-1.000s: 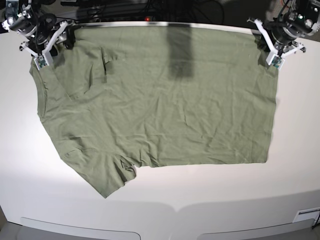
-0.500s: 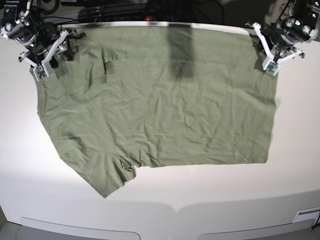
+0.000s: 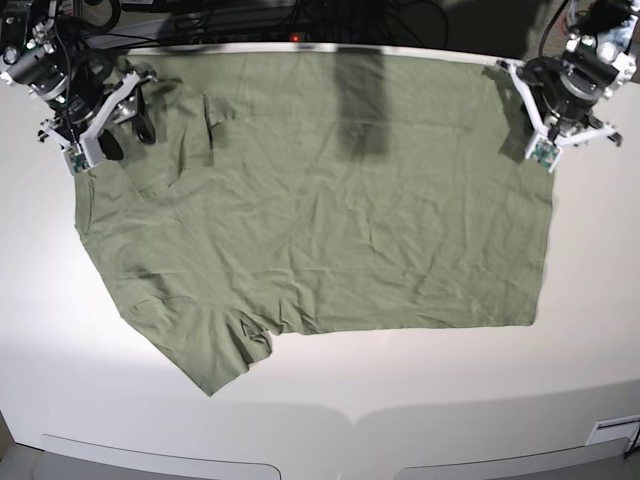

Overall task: Fold the T-shirt properly
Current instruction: 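Open both grippers to release the shirt edge, then reposition both open grippers over the shirt's shoulder edge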

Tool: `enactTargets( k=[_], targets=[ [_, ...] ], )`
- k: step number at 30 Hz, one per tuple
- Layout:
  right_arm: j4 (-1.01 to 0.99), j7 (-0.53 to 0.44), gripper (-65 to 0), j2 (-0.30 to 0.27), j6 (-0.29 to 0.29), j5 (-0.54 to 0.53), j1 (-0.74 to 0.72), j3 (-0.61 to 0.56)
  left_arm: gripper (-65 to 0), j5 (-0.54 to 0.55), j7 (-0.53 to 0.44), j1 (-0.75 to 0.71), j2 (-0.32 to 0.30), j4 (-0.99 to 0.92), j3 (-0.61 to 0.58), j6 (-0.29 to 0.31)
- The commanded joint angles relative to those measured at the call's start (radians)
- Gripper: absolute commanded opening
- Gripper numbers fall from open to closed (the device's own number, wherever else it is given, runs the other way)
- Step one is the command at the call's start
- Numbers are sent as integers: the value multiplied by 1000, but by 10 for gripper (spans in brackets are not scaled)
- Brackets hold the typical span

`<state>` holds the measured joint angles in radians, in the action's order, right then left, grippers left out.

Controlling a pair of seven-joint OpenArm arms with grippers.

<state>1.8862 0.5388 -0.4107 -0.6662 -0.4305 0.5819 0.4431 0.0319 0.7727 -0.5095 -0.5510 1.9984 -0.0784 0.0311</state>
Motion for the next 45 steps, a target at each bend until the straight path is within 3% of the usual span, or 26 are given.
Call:
enactTargets(
  k=[1,5,10,17,24,26,29,32,35,39,42,45],
  targets=[
    [19,-56,-335,-15,0,-29,-2,8,-555,-45,-19,0,-12,20,7,-56],
    [19,-114,-335,-15,0,-31,-3,8,-555,-196,24,0,-12,21,7,-222],
    [19,-112,-335,-15,0,-30,-3,8,-555,-372,106,0,-12,21,7,-347],
    [19,-112,-335,-12,0,-30,-3,8,-555,-534,133,0,-12,21,7,-377],
    [19,-111,-335,-13,0,-31,-3,8,-555,-540,108,0,-11,20,7,-534],
    [19,-108,-335,-13,0,-31,-3,8,-555,-540,84,0,-11,20,7,-549],
    [19,-99,-335,-13,0,-31,-3,8,-555,-537,86,0,-11,20,7,-543],
    [19,-85,-335,-13,0,-31,-3,8,-555,-485,124,0,-11,20,6,-463],
    [19,-83,-335,-13,0,-31,-3,8,-554,-319,111,-3,-12,20,6,-368],
    [19,-83,-335,-13,0,-31,-3,8,-521,-95,94,-6,-11,20,5,-302],
    [19,-82,-335,-13,0,-44,-3,8,-519,-145,95,-8,-4,20,5,-165],
    [19,-79,-335,-13,-1,-84,-3,8,-519,-173,94,-2,17,20,5,-135]
  ],
)
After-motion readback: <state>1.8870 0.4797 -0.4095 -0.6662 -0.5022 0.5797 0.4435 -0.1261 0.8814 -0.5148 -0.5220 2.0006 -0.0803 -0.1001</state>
